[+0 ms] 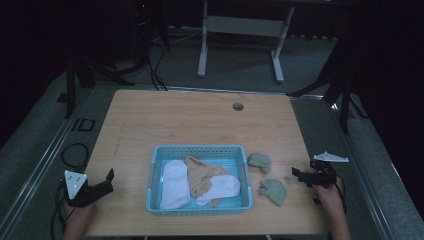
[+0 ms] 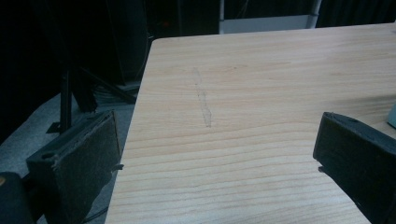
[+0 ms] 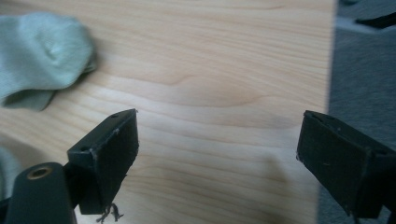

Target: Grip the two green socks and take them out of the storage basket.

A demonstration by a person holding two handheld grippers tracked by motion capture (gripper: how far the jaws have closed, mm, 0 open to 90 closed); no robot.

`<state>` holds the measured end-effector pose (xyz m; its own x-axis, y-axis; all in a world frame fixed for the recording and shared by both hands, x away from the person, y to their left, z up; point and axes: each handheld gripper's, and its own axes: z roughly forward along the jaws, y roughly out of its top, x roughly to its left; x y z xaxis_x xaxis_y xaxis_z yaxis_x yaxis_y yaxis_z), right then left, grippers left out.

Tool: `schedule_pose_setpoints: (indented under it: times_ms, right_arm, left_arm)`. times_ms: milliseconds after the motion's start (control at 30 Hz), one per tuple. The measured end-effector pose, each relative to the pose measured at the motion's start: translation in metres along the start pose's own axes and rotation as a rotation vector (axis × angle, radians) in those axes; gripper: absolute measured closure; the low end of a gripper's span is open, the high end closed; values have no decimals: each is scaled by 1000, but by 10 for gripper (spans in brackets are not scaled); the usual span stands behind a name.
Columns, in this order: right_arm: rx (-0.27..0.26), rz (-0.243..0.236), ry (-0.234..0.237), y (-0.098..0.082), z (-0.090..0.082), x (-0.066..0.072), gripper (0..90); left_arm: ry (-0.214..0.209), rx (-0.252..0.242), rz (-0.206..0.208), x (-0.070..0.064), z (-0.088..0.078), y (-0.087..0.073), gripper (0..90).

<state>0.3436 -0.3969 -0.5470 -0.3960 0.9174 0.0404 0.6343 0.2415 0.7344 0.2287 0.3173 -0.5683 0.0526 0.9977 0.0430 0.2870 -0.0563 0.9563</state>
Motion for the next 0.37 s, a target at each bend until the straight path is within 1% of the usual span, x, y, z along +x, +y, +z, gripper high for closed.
schedule_pose_setpoints:
  times_ms: [33, 67, 100, 167, 233, 300, 367]
  right_arm:
    - [-16, 8, -18, -2, -1, 0, 122]
    - [-20, 18, -23, -4, -2, -1, 122]
    - [-26, 35, -19, -6, -2, -2, 123]
    - [-34, 45, -22, -9, -3, -2, 123]
    - [-39, 47, -30, -9, -3, -2, 124]
    - [-47, 37, -50, -11, -3, 0, 124]
    - [-50, 28, -50, -12, -3, 1, 124]
  left_arm:
    - [0, 0, 0, 0, 0, 0, 3]
    - [-1, 0, 1, 0, 0, 0, 3]
    - [-1, -1, 1, 0, 0, 0, 3]
    - [-1, 0, 1, 0, 0, 0, 3]
    - [-1, -2, 1, 0, 0, 0, 3]
    - [-1, -3, 0, 0, 0, 0, 3]
    - [-2, -4, 2, 0, 0, 0, 3]
